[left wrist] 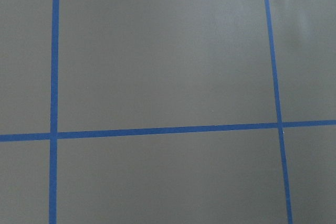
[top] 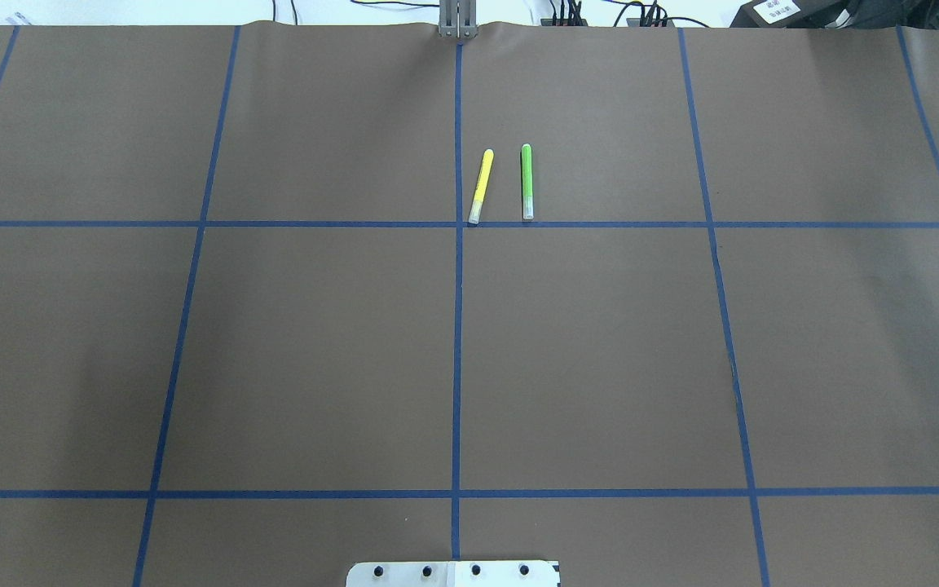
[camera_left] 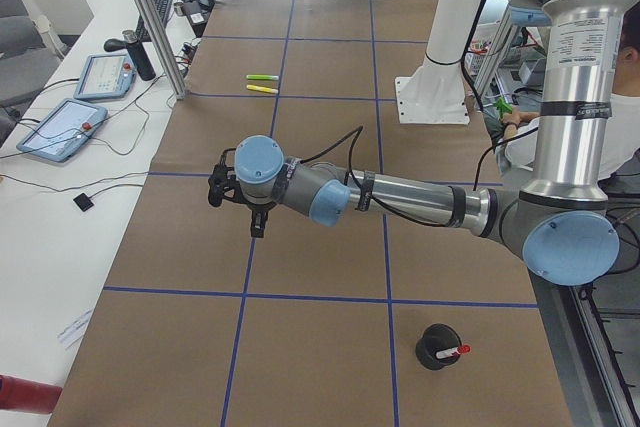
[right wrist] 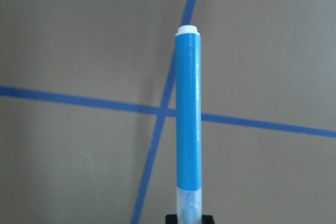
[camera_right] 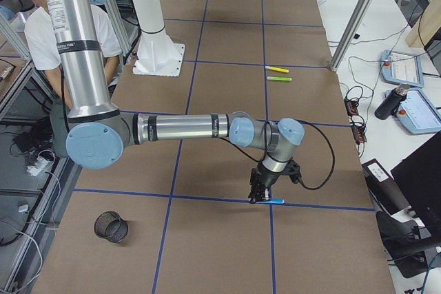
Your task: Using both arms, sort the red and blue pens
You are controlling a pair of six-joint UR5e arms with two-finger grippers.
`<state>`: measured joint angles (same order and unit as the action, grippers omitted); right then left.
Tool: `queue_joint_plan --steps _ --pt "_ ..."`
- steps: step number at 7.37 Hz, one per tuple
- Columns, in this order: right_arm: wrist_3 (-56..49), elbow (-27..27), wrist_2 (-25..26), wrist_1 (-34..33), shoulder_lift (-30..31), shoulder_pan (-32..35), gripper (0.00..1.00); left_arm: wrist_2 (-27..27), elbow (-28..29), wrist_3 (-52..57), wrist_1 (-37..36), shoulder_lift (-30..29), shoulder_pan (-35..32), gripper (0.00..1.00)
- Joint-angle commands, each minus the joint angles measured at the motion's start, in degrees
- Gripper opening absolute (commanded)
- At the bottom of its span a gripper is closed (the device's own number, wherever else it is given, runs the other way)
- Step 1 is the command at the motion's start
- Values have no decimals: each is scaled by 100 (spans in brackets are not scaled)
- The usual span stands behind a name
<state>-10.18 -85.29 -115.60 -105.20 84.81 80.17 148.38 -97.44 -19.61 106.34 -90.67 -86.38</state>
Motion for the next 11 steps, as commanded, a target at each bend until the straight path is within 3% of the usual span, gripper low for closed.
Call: queue_joint_plan --steps 1,3,5,7,9,11 --pt "-674 -608 64 -463 1139 217 0 7 -74 53 18 93 8 100" --pt "-1588 -971 212 -1524 1564 560 0 24 -100 80 97 163 8 100" --pt "-2126 -1068 274 -2675 1583 771 0 156 -118 80 350 330 8 100" --pt "-2591 -1068 336 -3415 1758 798 0 365 -100 72 369 409 8 100" --pt "-2962 -1339 799 -4477 1750 1034 0 376 -126 72 483 419 -1 100" --pt "-3112 -1324 1013 -4799 2037 1027 0 376 -187 72 545 419 -10 100"
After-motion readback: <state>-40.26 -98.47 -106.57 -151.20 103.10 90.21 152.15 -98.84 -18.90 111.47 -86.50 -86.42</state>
